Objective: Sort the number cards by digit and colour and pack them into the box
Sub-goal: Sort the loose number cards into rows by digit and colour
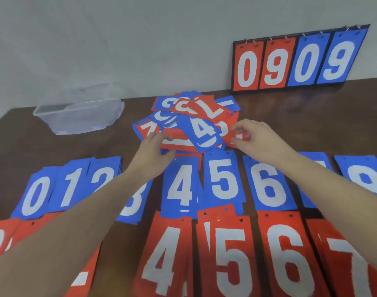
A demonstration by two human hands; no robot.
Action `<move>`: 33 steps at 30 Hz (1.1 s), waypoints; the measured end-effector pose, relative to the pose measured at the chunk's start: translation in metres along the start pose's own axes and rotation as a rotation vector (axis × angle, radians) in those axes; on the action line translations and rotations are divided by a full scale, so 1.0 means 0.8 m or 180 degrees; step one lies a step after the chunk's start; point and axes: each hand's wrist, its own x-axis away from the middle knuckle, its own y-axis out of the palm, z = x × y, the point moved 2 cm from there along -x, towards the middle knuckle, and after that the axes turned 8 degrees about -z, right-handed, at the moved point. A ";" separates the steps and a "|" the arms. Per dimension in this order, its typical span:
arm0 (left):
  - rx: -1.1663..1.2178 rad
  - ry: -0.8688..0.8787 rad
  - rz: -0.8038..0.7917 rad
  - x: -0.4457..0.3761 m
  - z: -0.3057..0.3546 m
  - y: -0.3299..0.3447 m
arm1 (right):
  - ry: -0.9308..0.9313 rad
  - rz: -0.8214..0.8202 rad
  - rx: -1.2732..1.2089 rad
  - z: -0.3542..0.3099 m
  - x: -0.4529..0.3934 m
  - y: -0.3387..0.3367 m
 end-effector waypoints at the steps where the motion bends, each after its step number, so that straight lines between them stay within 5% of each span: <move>1: -0.0024 -0.0021 -0.0016 -0.009 0.001 0.003 | -0.0009 -0.0052 -0.0016 0.001 -0.014 0.001; 9: -0.0658 0.0174 -0.0108 -0.081 0.027 0.042 | -0.0228 -0.0077 -0.0080 0.009 -0.115 0.008; 19: -0.1393 0.0086 -0.0561 -0.102 0.014 0.044 | -0.0172 -0.0386 0.0956 0.019 -0.157 0.022; 33: -0.0857 -0.0392 -0.0674 -0.100 -0.008 0.025 | -0.0186 -0.0040 -0.0287 0.031 -0.150 0.010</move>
